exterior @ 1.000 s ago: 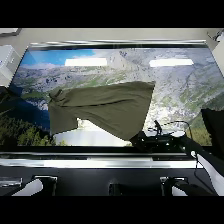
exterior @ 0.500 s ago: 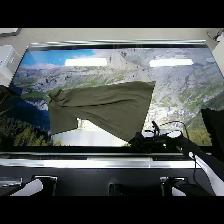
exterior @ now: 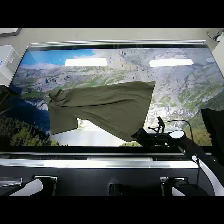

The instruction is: Fold the clothes and pants, and hang the long-sleeved shirts on hangers.

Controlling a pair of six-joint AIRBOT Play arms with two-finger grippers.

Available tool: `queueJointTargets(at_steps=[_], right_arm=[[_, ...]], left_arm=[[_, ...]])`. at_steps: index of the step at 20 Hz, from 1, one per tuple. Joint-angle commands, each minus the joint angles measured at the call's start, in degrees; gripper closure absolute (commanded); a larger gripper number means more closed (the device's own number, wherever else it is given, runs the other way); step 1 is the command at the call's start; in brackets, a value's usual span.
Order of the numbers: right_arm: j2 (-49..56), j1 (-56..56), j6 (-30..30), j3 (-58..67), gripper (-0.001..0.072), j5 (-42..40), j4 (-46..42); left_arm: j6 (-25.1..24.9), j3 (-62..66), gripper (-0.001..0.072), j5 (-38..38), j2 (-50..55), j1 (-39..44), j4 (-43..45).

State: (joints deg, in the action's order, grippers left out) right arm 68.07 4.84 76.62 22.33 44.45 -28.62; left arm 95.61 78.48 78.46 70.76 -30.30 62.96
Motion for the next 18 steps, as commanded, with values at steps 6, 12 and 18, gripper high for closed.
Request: queueJointTargets(at_steps=[6, 12, 18], right_arm=[[-0.3, 0.1, -0.4, 0.0, 0.0681, 0.0, -0.1], [-0.3, 0.1, -2.9, 0.0, 0.0684, 3.0, 2.7], [-0.3, 0.1, -3.0, 0.0, 0.0684, 4.8, 2.6]], left_arm=[[0.0, 0.0, 0.0036, -0.1, 0.4, 0.0, 0.0], [-4.7, 0.0, 0.0036, -0.1, 6.0, 0.0, -1.4], [-22.3, 0.0, 0.0150, -4.5, 18.5, -0.1, -13.0]])
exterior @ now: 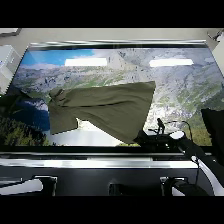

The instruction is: Fold the clothes and pants, and hang the long-sleeved shirts on hangers.

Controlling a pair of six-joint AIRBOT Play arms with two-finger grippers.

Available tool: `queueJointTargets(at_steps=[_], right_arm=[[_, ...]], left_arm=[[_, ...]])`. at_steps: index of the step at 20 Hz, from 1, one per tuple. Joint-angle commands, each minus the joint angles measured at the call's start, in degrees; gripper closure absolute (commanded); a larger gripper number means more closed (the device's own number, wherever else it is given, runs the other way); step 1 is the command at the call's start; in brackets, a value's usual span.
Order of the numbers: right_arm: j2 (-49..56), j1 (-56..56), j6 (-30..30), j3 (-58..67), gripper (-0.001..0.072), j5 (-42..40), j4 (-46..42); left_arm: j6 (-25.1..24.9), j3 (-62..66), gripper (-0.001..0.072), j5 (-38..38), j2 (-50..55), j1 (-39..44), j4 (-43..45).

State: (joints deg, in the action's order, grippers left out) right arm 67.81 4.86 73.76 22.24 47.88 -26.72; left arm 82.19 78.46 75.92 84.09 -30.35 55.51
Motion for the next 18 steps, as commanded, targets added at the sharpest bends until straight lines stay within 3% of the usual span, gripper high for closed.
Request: queueJointTargets(at_steps=[1, 5, 13, 14, 16, 18], right_arm=[[0.0, 0.0, -0.1, 0.1, 0.0684, 1.5, 0.7], [0.0, 0.0, -0.1, 0.1, 0.0684, 1.4, 0.7], [0.0, 0.0, -0.1, 0.1, 0.0684, 0.9, 0.7], [0.0, 0.0, -0.1, 0.1, 0.0684, 0.9, 0.7], [0.0, 0.0, -0.1, 0.1, 0.0684, 0.9, 0.7], [0.0, 0.0, -0.1, 0.1, 0.0684, 1.1, 0.7]], left_arm=[[-9.6, 0.0, 0.0185, -3.0, 6.6, -0.1, -5.6], [-12.4, 0.0, 0.0183, -8.2, 8.8, -0.6, -5.6], [-16.3, 0.0, 0.0173, -9.0, 15.6, -0.5, -5.6], [-16.3, 0.0, 0.0165, -10.1, 16.7, -0.5, -5.6], [-17.6, 0.0, 0.0071, -12.0, 18.3, 0.0, -5.6], [-20.2, 0.0, 0.0069, -14.1, 19.0, 0.7, -5.9]])
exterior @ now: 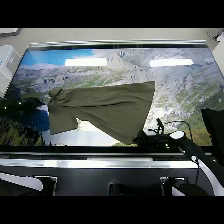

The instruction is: Fold the clothes and pants, and hang the long-sleeved shirts on hangers.

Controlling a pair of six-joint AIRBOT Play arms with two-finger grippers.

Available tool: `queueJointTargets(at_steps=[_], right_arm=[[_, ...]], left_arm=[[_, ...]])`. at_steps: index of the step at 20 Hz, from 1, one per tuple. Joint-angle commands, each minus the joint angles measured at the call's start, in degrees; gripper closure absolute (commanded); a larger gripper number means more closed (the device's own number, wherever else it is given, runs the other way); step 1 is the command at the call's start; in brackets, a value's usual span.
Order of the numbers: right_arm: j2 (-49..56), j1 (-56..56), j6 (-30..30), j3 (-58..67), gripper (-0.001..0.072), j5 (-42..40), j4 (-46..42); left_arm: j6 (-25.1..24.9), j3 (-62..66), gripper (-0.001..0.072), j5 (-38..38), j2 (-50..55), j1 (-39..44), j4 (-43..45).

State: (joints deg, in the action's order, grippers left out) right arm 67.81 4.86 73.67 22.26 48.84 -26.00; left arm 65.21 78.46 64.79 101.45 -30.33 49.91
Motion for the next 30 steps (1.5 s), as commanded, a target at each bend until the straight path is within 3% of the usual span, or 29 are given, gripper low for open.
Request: queueJointTargets(at_steps=[1, 4, 11, 12, 13, 16, 21, 24, 25, 27, 30], right_arm=[[0.0, 0.0, 0.0, 0.0, 0.0684, 0.1, 0.0], [0.0, 0.0, 0.0, 0.0, 0.0684, -0.1, -0.2], [0.0, 0.0, 0.1, 0.0, 0.0684, 0.0, -0.2], [0.0, 0.0, 0.1, 0.0, 0.0684, 0.0, -0.2], [0.0, 0.0, 0.0, 0.0, 0.0684, -0.1, -0.2], [0.0, 0.0, 0.0, 0.0, 0.0684, -0.1, -0.1], [-0.1, 0.0, -1.3, 3.2, 0.0685, 2.1, -0.2], [-1.5, 0.0, -2.3, 11.8, 0.0686, 3.4, -2.2], [-2.3, 0.0, -0.7, 16.4, 0.0687, 3.0, -5.8], [-2.6, 0.0, 8.2, 27.9, 0.0688, 2.6, -20.2], [-2.6, 0.0, 27.7, 46.3, 0.0688, 0.9, -46.9]], left_arm=[[-4.3, 0.0, 0.0069, -3.9, 1.6, 1.0, -1.2], [-8.5, 0.0, 0.0069, -4.4, 2.1, 1.2, -7.0], [-8.2, 0.0, 0.0073, -2.7, 5.7, 3.1, -8.6], [-7.9, 0.0, 0.0120, -2.7, 5.7, 3.3, -8.7], [-7.6, 0.1, 0.0217, -2.2, 5.7, 3.6, -9.0], [-6.9, 0.2, 0.0683, 0.3, 5.6, 3.6, -9.0], [-5.1, 2.5, 0.0694, 3.9, 4.5, 3.6, -9.5], [-5.1, 6.4, 0.0694, 4.4, 0.9, 3.7, -16.2], [-4.8, 8.0, 0.0695, 4.5, -0.8, 4.0, -17.8], [-2.4, 12.2, 0.0695, 4.4, -5.0, 5.2, -18.0], [1.5, 19.0, 0.0695, 3.3, -12.1, 7.8, -18.0]])
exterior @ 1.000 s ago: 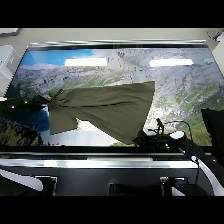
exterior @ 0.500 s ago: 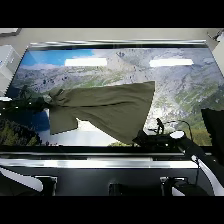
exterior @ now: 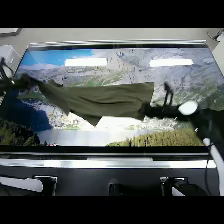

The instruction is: Fold the clothes and pants, and hang the long-sleeved shirts on hangers.

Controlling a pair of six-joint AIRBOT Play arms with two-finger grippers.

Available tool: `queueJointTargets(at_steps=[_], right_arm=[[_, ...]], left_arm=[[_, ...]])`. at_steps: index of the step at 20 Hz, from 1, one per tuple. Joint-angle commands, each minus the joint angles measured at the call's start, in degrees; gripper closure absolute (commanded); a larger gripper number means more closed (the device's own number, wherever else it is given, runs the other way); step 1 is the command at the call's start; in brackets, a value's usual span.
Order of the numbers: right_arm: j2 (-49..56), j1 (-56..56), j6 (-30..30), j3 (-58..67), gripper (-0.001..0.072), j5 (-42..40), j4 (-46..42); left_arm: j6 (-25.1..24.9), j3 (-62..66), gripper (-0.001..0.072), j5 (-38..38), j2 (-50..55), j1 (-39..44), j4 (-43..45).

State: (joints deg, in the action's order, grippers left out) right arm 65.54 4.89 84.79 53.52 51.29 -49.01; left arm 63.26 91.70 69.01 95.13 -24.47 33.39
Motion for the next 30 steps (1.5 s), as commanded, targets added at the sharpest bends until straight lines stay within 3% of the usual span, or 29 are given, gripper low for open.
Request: queueJointTargets(at_steps=[1, 3, 8, 11, 14, 16, 18, 20, 21, 26, 30], right_arm=[[-0.2, 0.0, 22.1, 20.7, 0.0688, -1.3, -31.8], [0.7, 0.0, 26.8, 32.0, 0.0688, -0.5, -42.2], [2.6, 0.0, 25.8, 54.9, 0.0688, 2.9, -47.7], [2.0, 0.0, 19.1, 67.8, 0.0686, 13.6, -46.5], [-5.8, 0.0, 13.0, 69.7, 0.0687, 21.9, -41.9], [-11.3, 0.0, 12.6, 69.7, 0.0687, 26.2, -38.2], [-14.9, 0.0, 18.9, 69.7, 0.0687, 27.4, -37.5], [-14.9, 0.0, 28.4, 69.6, 0.0688, 27.6, -38.1], [-13.6, 0.0, 29.9, 69.2, 0.0688, 28.3, -38.0], [3.1, 0.0, 28.5, 61.2, 0.0687, 33.0, -37.6], [24.4, 0.0, 20.8, 57.4, 0.0687, 27.3, -32.3]], left_arm=[[5.0, 8.4, 0.0695, -1.0, -7.7, 2.8, -1.4], [7.5, 14.8, 0.0695, -1.1, -11.1, 4.9, -1.0], [18.4, 30.6, 0.0695, -2.4, -20.5, 7.4, 9.6], [22.0, 30.1, 0.0695, -0.9, -32.9, 6.8, 18.0], [28.4, 28.5, 0.0695, 4.7, -45.4, 6.8, 30.3], [32.3, 27.2, 0.0694, 9.0, -52.2, 6.8, 37.3], [34.6, 26.0, 0.0695, 11.8, -55.6, 6.8, 38.7], [34.7, 24.9, 0.0698, 12.5, -55.2, 6.8, 38.6], [34.3, 23.5, 0.0697, 12.5, -53.8, 6.8, 38.6], [28.4, 12.6, 0.0698, 12.3, -37.4, 7.3, 30.9], [19.8, 4.3, 0.0697, 0.4, -16.0, 11.6, 29.0]])
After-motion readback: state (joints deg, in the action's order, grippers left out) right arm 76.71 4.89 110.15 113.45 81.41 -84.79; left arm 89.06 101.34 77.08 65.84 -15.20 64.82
